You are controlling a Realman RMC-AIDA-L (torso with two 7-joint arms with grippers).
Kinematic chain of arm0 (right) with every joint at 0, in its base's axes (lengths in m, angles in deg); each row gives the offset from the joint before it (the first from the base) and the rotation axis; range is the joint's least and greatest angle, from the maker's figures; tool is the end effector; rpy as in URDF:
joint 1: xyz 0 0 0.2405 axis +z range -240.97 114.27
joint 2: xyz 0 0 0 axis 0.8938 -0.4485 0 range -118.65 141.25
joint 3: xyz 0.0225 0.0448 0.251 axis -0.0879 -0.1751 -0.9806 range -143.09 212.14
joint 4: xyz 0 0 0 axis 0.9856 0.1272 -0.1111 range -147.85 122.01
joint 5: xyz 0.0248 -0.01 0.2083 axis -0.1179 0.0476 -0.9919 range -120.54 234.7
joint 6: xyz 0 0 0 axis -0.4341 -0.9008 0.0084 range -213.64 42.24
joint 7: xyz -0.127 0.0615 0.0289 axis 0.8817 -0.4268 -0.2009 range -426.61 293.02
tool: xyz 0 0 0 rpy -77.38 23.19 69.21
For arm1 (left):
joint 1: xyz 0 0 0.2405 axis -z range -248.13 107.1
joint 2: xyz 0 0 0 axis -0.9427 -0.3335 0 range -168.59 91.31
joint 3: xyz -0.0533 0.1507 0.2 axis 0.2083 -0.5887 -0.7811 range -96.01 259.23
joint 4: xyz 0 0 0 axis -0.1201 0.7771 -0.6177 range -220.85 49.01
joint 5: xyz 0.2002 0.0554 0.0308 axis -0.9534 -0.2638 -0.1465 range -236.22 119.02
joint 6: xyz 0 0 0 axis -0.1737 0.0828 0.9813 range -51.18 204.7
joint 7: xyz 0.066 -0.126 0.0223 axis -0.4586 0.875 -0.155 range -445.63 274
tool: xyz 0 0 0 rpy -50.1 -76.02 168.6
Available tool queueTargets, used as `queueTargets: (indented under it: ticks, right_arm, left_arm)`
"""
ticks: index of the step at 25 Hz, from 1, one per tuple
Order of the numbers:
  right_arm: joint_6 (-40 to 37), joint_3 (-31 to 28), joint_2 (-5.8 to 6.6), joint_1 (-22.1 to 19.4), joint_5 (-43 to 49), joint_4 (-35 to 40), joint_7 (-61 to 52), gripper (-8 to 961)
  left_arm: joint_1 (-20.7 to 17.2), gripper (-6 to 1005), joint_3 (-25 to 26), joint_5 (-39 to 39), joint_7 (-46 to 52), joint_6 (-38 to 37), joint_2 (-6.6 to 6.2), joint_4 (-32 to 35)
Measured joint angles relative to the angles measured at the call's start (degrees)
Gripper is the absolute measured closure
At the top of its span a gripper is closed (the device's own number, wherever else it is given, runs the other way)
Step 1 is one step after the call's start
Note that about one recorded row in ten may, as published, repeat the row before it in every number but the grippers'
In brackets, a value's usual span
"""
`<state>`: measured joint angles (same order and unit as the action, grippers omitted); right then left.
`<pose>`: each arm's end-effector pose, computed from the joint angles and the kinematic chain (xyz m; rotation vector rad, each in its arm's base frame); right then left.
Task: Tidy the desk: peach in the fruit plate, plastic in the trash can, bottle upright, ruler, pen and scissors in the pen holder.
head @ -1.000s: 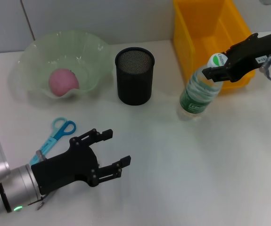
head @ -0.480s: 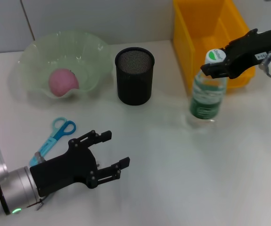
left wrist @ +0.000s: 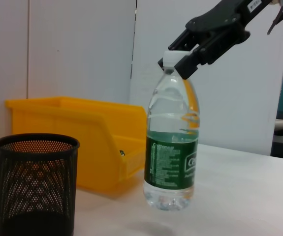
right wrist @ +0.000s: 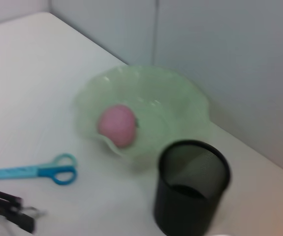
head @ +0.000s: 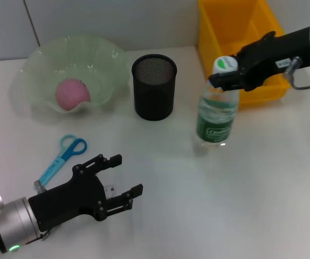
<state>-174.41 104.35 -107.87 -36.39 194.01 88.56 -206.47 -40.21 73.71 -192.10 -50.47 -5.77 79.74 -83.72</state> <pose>0.1275 0.3451 0.0749 -2.5313 0.5854 -0.0082 -0.2832 0.2701 -0.0821 -2.6129 -0.3787 -0.8511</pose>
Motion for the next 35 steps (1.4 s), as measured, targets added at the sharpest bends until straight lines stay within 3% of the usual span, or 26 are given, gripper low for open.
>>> queueTargets:
  ticks: [10,19,35]
  right_arm:
    - [1.76,2.43,-0.05,3.57,-1.73,-3.51,-0.51,506]
    - [6.32,2.33,0.04,10.47,-2.90,-13.15,1.76,505]
    - [12.41,3.78,-0.04,18.79,-4.51,-24.88,3.38,504]
  left_arm:
    - [-0.69,189,0.00,0.01,0.15,-0.37,-0.04,0.87]
    - [-2.49,189,0.60,0.05,0.07,-3.14,0.00,2.11]
    - [-3.91,189,0.67,0.10,-0.02,-4.31,0.06,2.82]
